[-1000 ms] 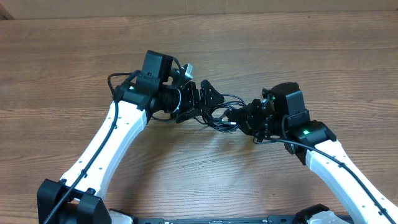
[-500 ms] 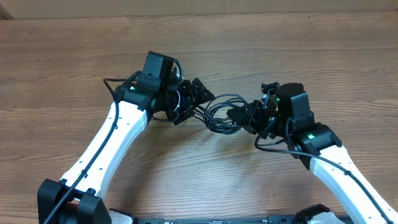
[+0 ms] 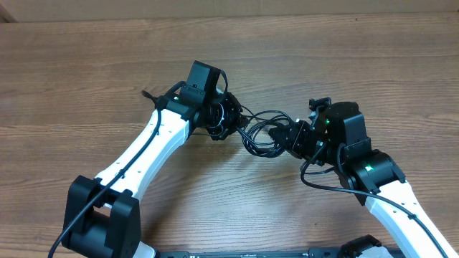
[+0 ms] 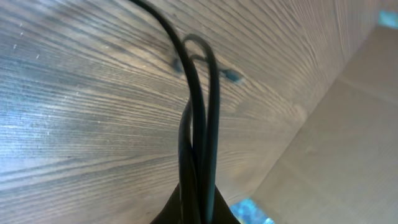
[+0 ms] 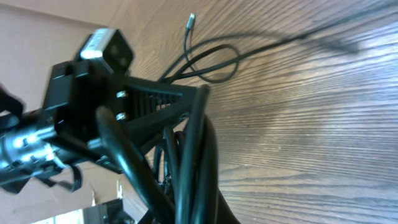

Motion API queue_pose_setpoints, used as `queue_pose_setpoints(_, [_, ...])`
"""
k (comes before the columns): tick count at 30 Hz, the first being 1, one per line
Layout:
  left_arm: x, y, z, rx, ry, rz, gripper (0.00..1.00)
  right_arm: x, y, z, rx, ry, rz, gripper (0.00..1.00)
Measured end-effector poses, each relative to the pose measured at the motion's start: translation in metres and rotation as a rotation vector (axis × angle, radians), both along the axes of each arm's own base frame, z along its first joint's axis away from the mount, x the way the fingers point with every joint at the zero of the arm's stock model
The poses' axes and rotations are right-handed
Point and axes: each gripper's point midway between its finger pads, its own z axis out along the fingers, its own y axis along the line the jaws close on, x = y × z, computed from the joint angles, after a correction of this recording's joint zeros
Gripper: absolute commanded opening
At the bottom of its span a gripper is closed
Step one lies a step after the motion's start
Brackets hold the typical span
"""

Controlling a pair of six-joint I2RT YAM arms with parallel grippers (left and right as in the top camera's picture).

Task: Untangle cables

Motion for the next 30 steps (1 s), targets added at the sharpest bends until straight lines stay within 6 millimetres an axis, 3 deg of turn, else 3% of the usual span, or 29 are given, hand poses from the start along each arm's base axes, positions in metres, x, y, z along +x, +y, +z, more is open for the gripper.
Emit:
queue_pose_setpoints(2, [-0.001,0.001,0.0,0.004,-0.033,-0.049,0.04,-0.001,-0.002,-0.002,-0.009,0.01,-0.005,0.12])
queue_pose_setpoints(8, [-0.007,0.024,0.006,0.044,-0.126,-0.172,0.04,-0.005,-0.01,-0.015,-0.068,0.049,-0.035,0.13])
queue_pose_setpoints(11, [-0.003,0.039,0.03,0.051,-0.242,-0.198,0.04,-0.01,-0.026,-0.031,-0.151,0.098,-0.09,0.1])
queue_pose_setpoints(14, [0.0,0.056,0.067,0.055,-0.393,-0.199,0.04,-0.018,-0.048,-0.049,-0.266,0.159,-0.154,0.04])
queue_pose_setpoints(19, [-0.008,0.085,0.129,0.077,-0.632,-0.18,0.04,-0.028,-0.071,-0.063,-0.382,0.212,-0.21,0.07])
queue_pose_setpoints(23, [-0.019,0.086,0.145,0.077,-0.689,-0.195,0.04,-0.026,-0.059,-0.058,-0.324,0.201,-0.179,0.24])
queue_pose_setpoints(24, [-0.02,0.086,0.143,0.077,-0.68,-0.195,0.04,-0.026,-0.052,-0.055,-0.288,0.199,-0.155,0.35])
queue_pose_setpoints(26, [-0.021,0.087,0.138,0.084,-0.649,-0.187,0.04,-0.03,-0.04,-0.05,-0.224,0.209,-0.108,0.73])
queue_pose_setpoints(27, [-0.021,0.089,0.134,0.091,-0.629,-0.179,0.04,-0.033,-0.034,-0.048,-0.199,0.216,-0.08,1.0])
queue_pose_setpoints(30, [-0.021,0.093,0.123,0.11,-0.567,-0.149,0.04,-0.042,-0.026,-0.047,-0.159,0.248,-0.035,1.0])
